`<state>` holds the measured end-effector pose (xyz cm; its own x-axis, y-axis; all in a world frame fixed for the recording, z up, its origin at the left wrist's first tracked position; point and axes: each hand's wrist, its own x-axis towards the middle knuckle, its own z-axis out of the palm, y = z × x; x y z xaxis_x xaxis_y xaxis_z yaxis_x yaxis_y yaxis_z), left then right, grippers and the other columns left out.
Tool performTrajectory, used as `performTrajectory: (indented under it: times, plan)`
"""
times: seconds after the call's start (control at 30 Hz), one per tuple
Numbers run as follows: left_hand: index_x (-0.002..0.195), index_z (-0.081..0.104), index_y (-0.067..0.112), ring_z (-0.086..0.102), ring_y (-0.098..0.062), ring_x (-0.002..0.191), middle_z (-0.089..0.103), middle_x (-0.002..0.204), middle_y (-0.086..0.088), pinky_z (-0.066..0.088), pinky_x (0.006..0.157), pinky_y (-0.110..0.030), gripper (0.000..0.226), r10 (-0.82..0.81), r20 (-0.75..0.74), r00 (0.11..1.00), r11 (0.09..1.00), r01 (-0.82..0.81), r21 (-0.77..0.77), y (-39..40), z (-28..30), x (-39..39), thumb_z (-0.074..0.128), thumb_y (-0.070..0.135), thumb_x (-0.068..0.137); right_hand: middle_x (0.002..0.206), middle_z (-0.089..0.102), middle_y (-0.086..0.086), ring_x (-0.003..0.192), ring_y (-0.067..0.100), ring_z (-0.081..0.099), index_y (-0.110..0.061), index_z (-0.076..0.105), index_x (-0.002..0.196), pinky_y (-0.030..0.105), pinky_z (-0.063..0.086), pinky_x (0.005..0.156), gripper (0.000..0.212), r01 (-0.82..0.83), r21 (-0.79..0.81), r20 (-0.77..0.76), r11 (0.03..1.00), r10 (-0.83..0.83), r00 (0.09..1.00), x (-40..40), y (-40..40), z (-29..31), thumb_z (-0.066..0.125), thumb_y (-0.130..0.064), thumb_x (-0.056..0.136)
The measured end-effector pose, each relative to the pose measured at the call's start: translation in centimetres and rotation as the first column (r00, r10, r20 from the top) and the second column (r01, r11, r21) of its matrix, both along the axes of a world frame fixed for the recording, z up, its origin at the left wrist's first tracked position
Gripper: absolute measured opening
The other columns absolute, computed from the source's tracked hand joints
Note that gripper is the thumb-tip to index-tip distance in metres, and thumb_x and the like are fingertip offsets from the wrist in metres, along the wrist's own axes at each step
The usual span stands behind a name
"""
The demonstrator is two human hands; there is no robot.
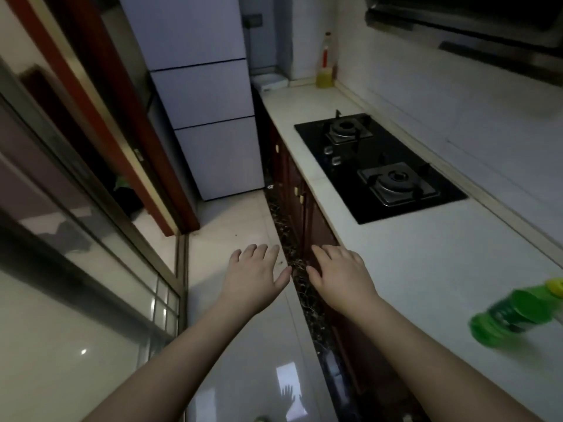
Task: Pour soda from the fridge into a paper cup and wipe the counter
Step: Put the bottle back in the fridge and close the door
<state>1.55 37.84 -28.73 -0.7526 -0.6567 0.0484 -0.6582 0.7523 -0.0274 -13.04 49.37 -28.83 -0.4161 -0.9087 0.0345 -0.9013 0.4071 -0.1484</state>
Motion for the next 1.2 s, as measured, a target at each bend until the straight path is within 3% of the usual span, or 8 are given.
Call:
performTrajectory:
  times: [0.2,0.33,0.67,0.97,1.2]
  plan:
    - [0.144,0.040,0.021,0.043,-0.021,0.132,0.051,0.141,-0.001,0.034,0.107,-0.043,0.078,0.065,-0.038,0.997,0.998,-0.065,0.006,-8.2,0.4,3.0,0.008,0.063,0.086,0.148,0.039,0.005,0.138,0.024,0.029,-0.020,0.031,0.147,0.040,0.018,0.114,0.055,-0.067,-0.016,-0.026,0.998,0.067,0.997,2.6,-8.8,0.9,0.030,-0.046,0.099]
    - [0.149,0.032,0.023,0.032,-0.020,0.139,0.040,0.151,0.000,0.027,0.113,-0.042,0.065,0.089,-0.055,0.995,0.996,-0.089,0.007,-12.8,0.7,4.6,0.023,0.059,0.095,0.154,0.029,0.004,0.142,0.024,0.021,-0.022,0.025,0.149,0.040,0.013,0.116,0.056,-0.082,-0.027,-0.027,0.996,0.082,0.996,4.0,-13.8,1.6,0.027,-0.047,0.100]
    - [0.149,0.029,0.023,0.028,-0.022,0.142,0.035,0.153,0.000,0.026,0.114,-0.043,0.065,0.164,-0.068,0.984,0.986,-0.164,0.016,-21.7,2.0,5.4,0.022,0.060,0.096,0.150,0.034,0.001,0.139,0.020,0.026,-0.023,0.028,0.148,0.038,0.015,0.114,0.053,-0.138,-0.048,-0.043,0.989,0.136,0.990,4.1,-23.4,3.3,0.027,-0.046,0.099]
    - [0.149,0.031,0.022,0.029,-0.020,0.141,0.037,0.152,0.000,0.024,0.113,-0.040,0.063,0.202,-0.078,0.976,0.979,-0.204,-0.020,-32.1,3.3,0.5,0.026,0.058,0.097,0.147,0.040,0.004,0.135,0.023,0.033,-0.021,0.033,0.146,0.039,0.021,0.112,0.054,-0.199,-0.069,-0.069,0.978,0.194,0.979,-1.4,-35.0,3.6,0.028,-0.046,0.099]
    - [0.149,0.032,0.024,0.030,-0.020,0.140,0.039,0.151,0.001,0.026,0.113,-0.040,0.065,0.249,-0.076,0.966,0.967,-0.251,-0.029,-41.3,5.4,-5.3,0.029,0.061,0.095,0.147,0.041,0.006,0.135,0.025,0.034,-0.022,0.033,0.146,0.043,0.025,0.112,0.070,-0.244,-0.094,-0.090,0.965,0.236,0.968,-6.9,-45.1,5.8,0.006,-0.053,0.089]
